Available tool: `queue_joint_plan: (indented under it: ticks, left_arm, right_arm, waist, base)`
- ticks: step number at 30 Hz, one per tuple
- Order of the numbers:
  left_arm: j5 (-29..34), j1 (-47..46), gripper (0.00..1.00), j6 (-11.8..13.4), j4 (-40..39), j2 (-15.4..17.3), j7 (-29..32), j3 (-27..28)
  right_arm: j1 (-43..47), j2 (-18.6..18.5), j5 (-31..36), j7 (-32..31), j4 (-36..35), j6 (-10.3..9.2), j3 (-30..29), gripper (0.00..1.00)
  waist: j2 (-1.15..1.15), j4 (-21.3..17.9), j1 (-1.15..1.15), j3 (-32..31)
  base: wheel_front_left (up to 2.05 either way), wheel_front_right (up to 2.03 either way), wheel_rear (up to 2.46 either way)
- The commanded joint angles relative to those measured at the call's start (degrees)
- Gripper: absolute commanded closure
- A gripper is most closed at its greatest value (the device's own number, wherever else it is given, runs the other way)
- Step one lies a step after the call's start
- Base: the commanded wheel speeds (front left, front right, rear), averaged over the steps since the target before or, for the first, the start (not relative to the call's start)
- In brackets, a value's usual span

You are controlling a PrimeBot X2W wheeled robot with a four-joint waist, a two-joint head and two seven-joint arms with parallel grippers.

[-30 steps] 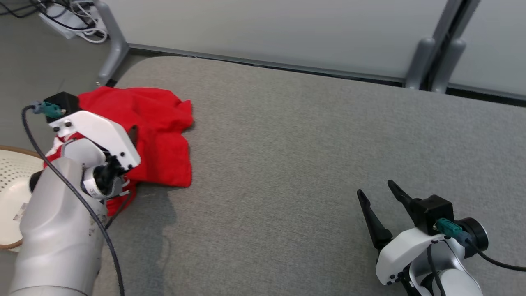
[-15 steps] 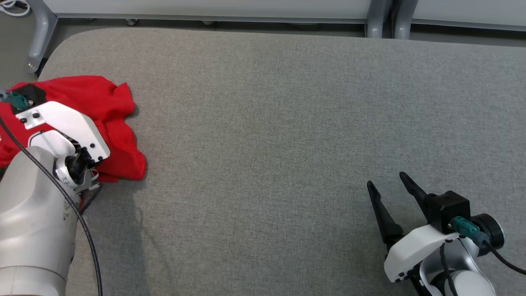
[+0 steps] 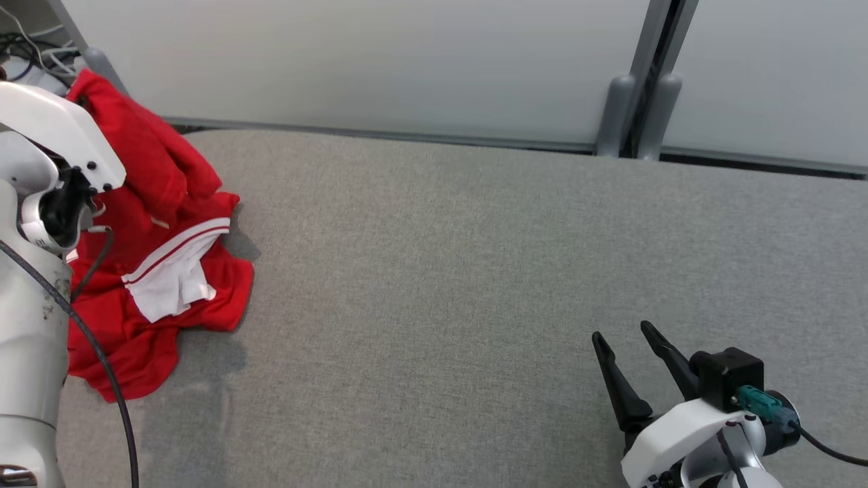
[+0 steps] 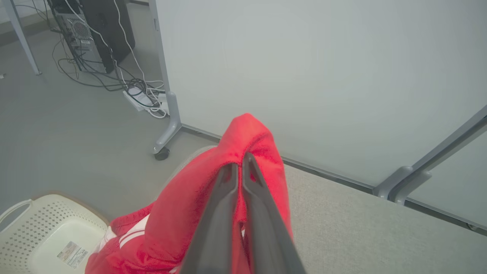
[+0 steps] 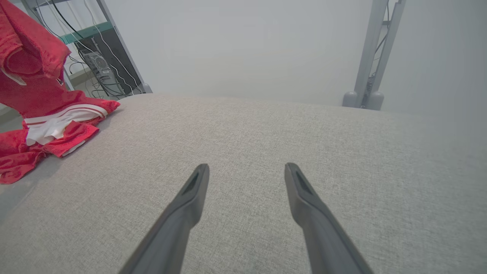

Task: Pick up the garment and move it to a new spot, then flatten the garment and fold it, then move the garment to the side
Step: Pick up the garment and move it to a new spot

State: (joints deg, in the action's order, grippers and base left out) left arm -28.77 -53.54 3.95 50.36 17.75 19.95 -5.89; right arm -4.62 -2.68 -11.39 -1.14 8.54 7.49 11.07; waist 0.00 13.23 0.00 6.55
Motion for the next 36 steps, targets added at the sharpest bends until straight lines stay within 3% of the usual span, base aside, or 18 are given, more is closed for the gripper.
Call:
queue_joint_plan:
  ticks: [1,11,20,27,36]
  left_arm:
    - [-0.3,-1.1,1.00,-1.2,-2.5,0.6,-1.0,0.1]
    - [-1.5,2.4,1.00,-2.5,-21.3,-4.2,-3.7,-1.9]
    - [-1.2,9.0,1.00,-1.1,-39.3,-9.4,-4.2,-6.1]
    - [0.4,14.9,1.00,0.0,-41.9,-11.0,-4.3,-10.1]
    - [0.1,25.3,1.00,1.4,-36.4,-12.9,-5.3,-14.9]
  right_arm:
    - [0.6,-0.4,-0.7,1.0,0.9,0.01,-0.6,0.00]
    - [1.5,-0.4,1.4,1.4,2.7,0.01,-2.9,0.00]
    - [2.1,-0.4,2.3,-0.4,0.4,0.01,-3.3,0.00]
    - [2.8,-0.4,2.4,-0.8,-0.2,0.01,-3.5,0.00]
    - [2.2,-0.3,1.3,-0.3,-0.1,0.02,-2.5,0.00]
  waist:
    - [0.00,-2.1,0.00,-4.2]
    - [0.00,-12.6,0.00,-9.8]
    - [0.00,-24.4,0.00,-9.9]
    - [0.00,-30.3,0.00,-8.3]
    - [0.00,-32.0,0.00,-6.5]
  base:
    - [0.00,0.00,0.00]
    - [0.00,0.00,0.00]
    - [0.00,0.00,0.00]
    - [0.00,0.00,0.00]
    - [0.00,0.00,0.00]
